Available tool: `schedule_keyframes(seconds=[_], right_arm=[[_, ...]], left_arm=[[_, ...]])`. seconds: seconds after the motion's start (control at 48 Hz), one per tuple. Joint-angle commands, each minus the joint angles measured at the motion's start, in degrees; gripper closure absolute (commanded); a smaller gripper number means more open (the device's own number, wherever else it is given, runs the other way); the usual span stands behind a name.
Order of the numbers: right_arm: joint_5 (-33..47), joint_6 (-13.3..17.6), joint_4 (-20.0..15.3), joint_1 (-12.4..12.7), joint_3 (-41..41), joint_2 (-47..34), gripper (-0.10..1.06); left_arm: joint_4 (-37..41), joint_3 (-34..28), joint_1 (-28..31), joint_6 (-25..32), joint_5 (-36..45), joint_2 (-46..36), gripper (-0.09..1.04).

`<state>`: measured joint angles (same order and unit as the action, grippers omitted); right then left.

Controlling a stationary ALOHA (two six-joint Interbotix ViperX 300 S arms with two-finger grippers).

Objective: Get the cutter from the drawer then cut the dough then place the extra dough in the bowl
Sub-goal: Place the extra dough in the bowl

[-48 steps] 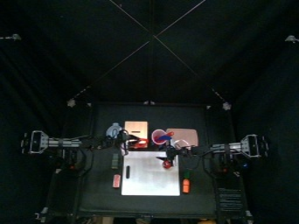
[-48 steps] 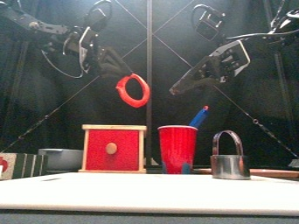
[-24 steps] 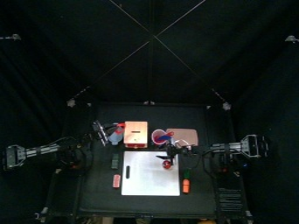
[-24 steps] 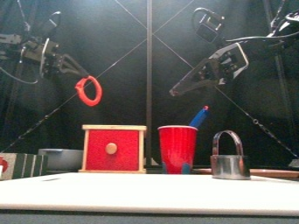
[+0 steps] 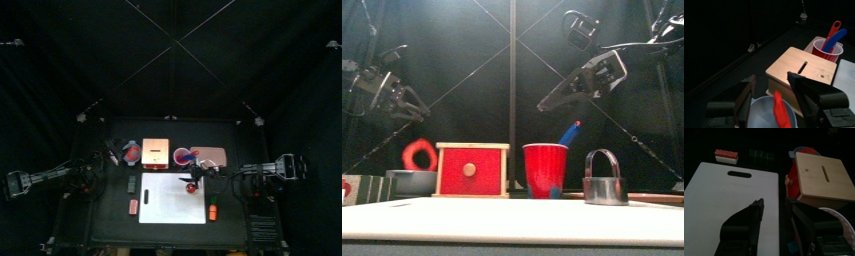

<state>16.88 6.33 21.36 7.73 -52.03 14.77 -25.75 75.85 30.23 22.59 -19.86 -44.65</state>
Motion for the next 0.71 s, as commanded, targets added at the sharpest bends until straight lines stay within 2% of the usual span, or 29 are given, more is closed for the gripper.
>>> schedule_keyframes(seconds=[0.021,0.125,0.208,0.312,0.479,0.583,0.708], right_arm=[[0.5,0.2,-0.2,0.3,0.5,0.7,0.19],[0.5,0.1,-0.3,0.3,0.8,0.7,0.19],[1.8,0.1,-0.3,0.3,1.2,0.9,0.19],[6.9,-0.1,-0.3,0.4,1.8,1.3,0.19],[17.7,-0.2,-0.3,2.0,1.8,0.9,0.19],[21.5,0.2,-0.5,2.9,1.3,0.4,0.19],[23.2,0.2,-1.8,3.1,1.2,0.0,0.19]], left_arm=[[-0.7,-1.1,0.2,-0.2,-1.0,0.2,0.0],[-1.0,-1.8,-0.5,-0.3,-1.8,0.3,0.01],[-0.1,-2.4,-3.6,-0.1,-2.4,0.3,0.01],[2.9,-2.7,-9.6,-0.2,-4.2,0.2,0.01],[5.4,-2.9,-20.6,-0.9,-8.7,0.3,0.03],[6.0,-3.4,-26.6,-1.1,-11.8,0.2,0.04],[6.4,-4.0,-30.7,-1.0,-13.4,0.3,0.04]])
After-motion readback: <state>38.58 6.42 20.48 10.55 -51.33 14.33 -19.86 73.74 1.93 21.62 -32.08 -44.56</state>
